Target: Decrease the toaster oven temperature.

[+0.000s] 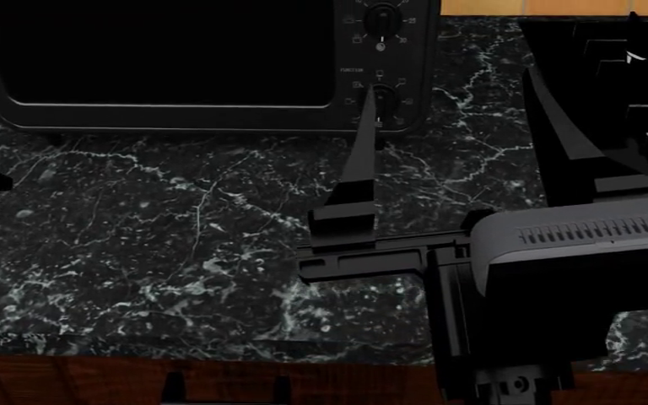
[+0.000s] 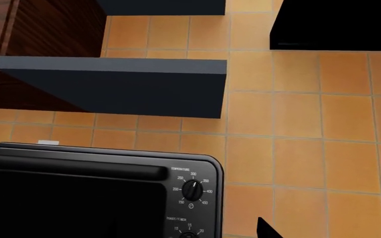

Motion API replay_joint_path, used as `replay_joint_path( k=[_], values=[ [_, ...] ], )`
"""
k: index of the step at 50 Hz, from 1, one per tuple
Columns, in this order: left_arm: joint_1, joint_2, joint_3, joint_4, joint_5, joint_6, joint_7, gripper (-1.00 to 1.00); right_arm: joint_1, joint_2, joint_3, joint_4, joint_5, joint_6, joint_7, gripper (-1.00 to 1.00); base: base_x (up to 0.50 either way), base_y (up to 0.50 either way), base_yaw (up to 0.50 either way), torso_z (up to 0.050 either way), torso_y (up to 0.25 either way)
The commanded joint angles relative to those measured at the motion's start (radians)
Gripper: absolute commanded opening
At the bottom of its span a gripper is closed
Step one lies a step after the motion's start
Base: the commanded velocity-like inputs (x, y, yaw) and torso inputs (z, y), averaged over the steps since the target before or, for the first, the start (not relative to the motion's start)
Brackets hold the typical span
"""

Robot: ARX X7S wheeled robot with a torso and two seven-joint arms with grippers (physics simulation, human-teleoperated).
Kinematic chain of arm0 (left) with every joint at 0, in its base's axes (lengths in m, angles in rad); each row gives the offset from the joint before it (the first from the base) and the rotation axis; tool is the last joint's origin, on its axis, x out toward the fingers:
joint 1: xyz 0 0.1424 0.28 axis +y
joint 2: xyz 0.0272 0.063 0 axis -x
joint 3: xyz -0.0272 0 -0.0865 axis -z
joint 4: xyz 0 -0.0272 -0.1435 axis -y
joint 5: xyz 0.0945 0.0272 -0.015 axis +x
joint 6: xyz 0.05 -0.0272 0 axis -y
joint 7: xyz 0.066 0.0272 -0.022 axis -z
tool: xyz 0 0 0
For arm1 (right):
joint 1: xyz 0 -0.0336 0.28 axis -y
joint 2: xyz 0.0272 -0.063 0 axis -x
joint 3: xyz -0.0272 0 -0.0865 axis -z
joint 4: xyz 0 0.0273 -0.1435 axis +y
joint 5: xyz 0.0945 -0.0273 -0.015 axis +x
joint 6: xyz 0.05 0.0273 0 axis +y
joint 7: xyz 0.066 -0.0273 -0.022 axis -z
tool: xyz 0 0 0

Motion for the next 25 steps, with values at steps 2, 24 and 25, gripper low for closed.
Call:
replay_joint_path(
  k=[2,24,25],
  values=[
    [0.002,-0.006,-0.006,-0.001,-0.013,0.006,-0.008,1.0,0.006,0.008,-0.012,0.003,0.006,0.0,0.011,1.0,0.26,0.0,0.0,0.0,0.0],
    [0.004,-0.016,0.0,-0.017,-0.028,0.029,-0.016,1.0,0.013,0.019,-0.027,0.012,0.014,-0.001,0.033,1.0,0.26,0.0,0.0,0.0,0.0],
    [0.006,-0.017,0.0,-0.018,-0.029,0.032,-0.016,1.0,0.013,0.02,-0.028,0.013,0.014,-0.001,0.034,1.0,0.27,0.0,0.0,0.0,0.0]
  ],
)
